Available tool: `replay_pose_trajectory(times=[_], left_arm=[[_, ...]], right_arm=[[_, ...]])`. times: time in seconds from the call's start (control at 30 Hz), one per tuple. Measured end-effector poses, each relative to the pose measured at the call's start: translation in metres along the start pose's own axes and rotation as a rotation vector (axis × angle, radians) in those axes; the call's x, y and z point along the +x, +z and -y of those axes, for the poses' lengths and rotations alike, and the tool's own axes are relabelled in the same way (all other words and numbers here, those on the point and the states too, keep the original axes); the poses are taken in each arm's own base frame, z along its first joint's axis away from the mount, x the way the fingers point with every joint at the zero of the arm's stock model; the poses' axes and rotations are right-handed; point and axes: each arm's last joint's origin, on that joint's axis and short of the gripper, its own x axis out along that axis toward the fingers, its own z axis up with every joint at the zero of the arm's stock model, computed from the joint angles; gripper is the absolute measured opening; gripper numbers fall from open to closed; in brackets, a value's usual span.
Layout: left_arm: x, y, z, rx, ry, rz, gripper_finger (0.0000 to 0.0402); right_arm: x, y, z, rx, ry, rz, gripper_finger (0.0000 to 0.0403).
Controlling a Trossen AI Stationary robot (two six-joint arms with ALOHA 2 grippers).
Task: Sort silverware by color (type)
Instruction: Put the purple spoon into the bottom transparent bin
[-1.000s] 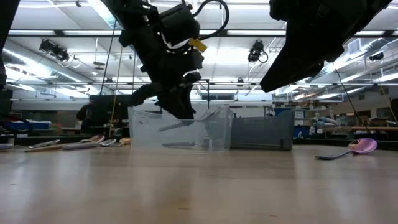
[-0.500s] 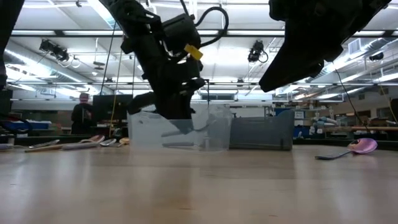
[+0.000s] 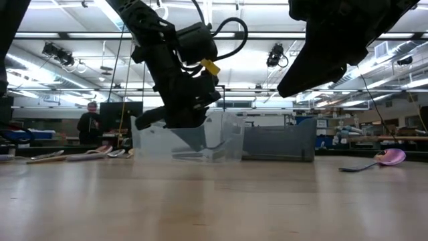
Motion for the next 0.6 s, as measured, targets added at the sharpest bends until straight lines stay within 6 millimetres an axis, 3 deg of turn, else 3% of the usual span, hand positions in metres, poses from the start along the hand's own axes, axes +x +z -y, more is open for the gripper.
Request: replay_pose_trajectory(times=[0.33,0.6], left_arm=[[-0.007,0.006,0.0,-0.063,0.102,-0.077,0.0144],[-0.035,0.025,0.001,-0.084,0.183,-0.077,0.0149]], right_arm=[[0.0,0.0,0.0,-0.017,-0.001,0.0,0.013],[0.005,0.004,0.006,-0.071,-0.022,0.001,0.013]])
